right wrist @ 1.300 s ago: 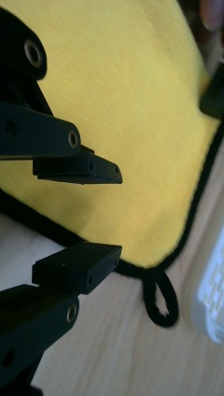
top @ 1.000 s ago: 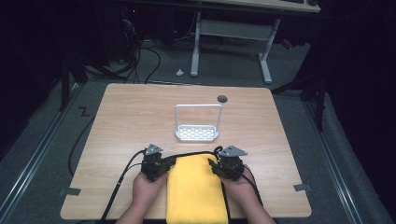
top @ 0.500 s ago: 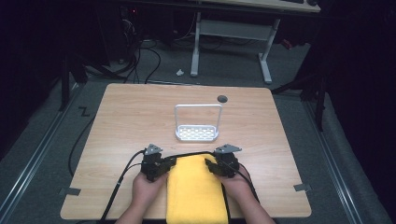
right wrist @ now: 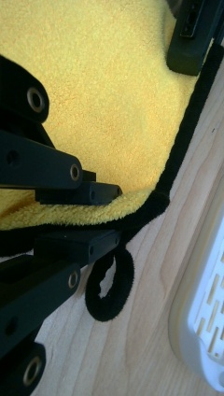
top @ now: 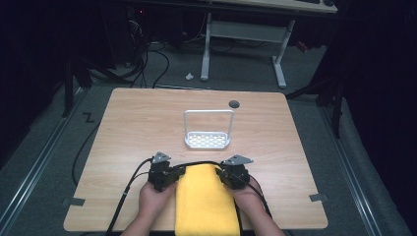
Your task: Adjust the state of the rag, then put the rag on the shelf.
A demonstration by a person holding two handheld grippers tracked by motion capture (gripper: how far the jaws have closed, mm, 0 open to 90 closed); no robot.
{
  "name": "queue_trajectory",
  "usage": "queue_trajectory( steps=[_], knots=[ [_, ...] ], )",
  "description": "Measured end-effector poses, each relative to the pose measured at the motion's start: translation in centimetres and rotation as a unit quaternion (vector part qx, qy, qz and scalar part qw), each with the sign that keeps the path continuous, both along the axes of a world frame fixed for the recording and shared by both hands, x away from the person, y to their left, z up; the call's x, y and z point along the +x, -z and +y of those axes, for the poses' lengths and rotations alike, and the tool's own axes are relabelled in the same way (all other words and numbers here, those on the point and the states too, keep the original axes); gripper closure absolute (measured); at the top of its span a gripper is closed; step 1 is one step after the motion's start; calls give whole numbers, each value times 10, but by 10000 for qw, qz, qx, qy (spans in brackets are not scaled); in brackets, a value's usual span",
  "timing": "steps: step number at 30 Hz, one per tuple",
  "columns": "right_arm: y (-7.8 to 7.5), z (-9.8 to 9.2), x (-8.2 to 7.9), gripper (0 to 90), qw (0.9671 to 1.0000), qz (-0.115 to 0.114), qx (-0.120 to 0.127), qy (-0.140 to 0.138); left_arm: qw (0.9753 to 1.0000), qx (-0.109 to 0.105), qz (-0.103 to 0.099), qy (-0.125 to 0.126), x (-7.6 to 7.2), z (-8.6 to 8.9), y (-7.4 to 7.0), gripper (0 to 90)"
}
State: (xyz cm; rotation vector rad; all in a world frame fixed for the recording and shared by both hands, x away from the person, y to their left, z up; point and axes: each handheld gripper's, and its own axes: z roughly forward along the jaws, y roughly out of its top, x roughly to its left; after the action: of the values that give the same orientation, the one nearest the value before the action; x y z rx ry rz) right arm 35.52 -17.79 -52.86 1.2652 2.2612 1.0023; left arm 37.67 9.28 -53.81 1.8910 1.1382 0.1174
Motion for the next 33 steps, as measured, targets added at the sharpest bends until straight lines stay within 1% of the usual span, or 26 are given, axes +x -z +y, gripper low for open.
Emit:
queue_trajectory(
  steps=[2,4,8,9,11,13,15,18,21,23,25,27,28,29,30,32,33],
  knots=[
    [0,2,-4,797,9998,-175,-126,-14,10000,-3,10,19,0,0,0,757],
    [0,1,-8,797,9995,-262,-180,-16,10000,-8,18,43,0,0,0,766],
    [-4,-4,-11,795,9995,-307,11,36,10000,14,-53,47,-2,-1,0,777],
    [-5,-5,-12,795,9993,-362,15,19,10000,9,-67,51,-2,-1,-1,781],
    [-6,-5,-14,795,9992,-401,34,43,10000,-3,-44,52,-2,-1,-1,788],
    [-6,-4,-15,795,9991,-429,27,51,9999,-12,-125,64,-3,-1,-2,795],
    [-6,-4,-16,794,9989,-462,-7,46,9999,-9,-137,85,-3,0,-2,801],
    [-7,-4,-16,793,9988,-478,35,66,9998,-62,-154,99,-5,1,-3,807],
    [-8,-4,-18,793,9986,-505,131,100,9994,-126,-295,108,-8,2,-4,813],
    [-10,-4,-20,793,9982,-583,94,89,9990,-150,-408,128,-10,2,-5,816],
    [-13,-2,-23,793,9976,-687,81,94,9979,-222,-597,135,-12,2,-8,819],
    [-17,-1,-25,793,9969,-783,61,92,9973,-298,-673,84,-14,3,-10,819],
    [-18,-1,-26,793,9966,-812,54,96,9971,-353,-667,60,-14,4,-11,819],
    [-20,-1,-27,793,9964,-833,77,112,9969,-413,-669,46,-15,5,-14,819],
    [-23,-1,-28,793,9961,-872,89,116,9962,-460,-738,29,-17,6,-17,819],
    [-28,-1,-29,792,9955,-936,114,122,9942,-435,-982,44,-21,5,-26,819],
    [-31,0,-30,792,9949,-993,126,112,9939,-416,-1017,68,-21,4,-30,819]
  ],
)
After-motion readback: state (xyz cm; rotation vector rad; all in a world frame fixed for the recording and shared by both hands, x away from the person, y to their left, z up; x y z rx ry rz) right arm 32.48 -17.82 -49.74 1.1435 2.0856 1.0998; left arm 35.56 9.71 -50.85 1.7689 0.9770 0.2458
